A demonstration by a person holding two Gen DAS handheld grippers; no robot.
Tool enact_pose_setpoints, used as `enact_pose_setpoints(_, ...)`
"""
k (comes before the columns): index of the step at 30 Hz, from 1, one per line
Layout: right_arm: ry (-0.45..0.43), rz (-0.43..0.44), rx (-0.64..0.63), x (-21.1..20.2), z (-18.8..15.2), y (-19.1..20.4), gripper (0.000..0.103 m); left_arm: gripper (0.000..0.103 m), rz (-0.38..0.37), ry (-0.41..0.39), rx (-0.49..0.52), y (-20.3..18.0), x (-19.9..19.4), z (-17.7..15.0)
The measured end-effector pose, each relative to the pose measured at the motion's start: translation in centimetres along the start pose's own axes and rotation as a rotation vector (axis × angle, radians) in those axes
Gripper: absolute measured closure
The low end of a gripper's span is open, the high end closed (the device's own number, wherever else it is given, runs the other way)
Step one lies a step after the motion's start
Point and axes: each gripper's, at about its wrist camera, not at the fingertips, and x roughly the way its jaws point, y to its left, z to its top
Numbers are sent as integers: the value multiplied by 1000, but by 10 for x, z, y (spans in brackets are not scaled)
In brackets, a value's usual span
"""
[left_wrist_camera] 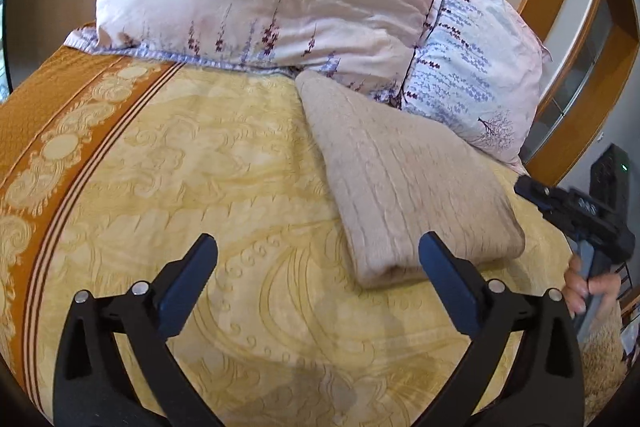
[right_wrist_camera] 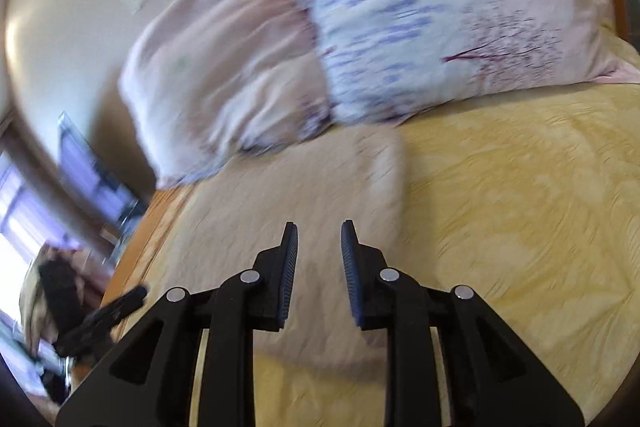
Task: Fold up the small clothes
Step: 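Open both tools and withdraw from the folded sweater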
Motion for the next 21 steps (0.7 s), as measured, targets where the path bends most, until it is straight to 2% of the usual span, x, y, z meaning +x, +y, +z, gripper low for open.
enact_pose_setpoints(1, 26, -8, -21, 6, -5, 7, 78, 2, -3, 4, -5, -1, 0, -2)
enact_pose_setpoints(2, 50, -34, -33, 12, -9, 9, 74, 2, -8, 11, -8, -2, 1, -4)
enact_pose_setpoints(3, 73, -86, -38, 21, -11, 10, 69, 2, -5, 15, -5, -4, 2, -6)
enact_pose_setpoints(5, 123, -184, -33, 39, -16, 2, 69, 2, 31, 28, 23, -12, 5, -10)
enact_pose_setpoints(8, 90, -173, 10, 35, -15, -2, 69, 2, 62, 35, 65, -21, 5, -15)
enact_pose_setpoints(10, 31, -206, -12, 21, -17, 4, 64, 2, 77, 36, 79, -26, 5, -17)
enact_pose_setpoints(11, 7, -217, -28, 15, -18, 6, 52, 2, 82, 38, 85, -28, 5, -19)
enact_pose_setpoints(12, -22, -230, -42, 6, -22, 10, 36, 2, 84, 46, 95, -31, 6, -20)
enact_pose_setpoints(16, -108, -270, -98, -14, -32, 21, 20, 2, 110, 96, 141, -43, 13, -25)
enact_pose_setpoints(17, -120, -290, -118, -17, -36, 24, 12, 2, 116, 100, 151, -44, 15, -26)
enact_pose_setpoints(21, -133, -332, -136, -17, -44, 29, 6, 2, 178, 120, 200, -54, 21, -29)
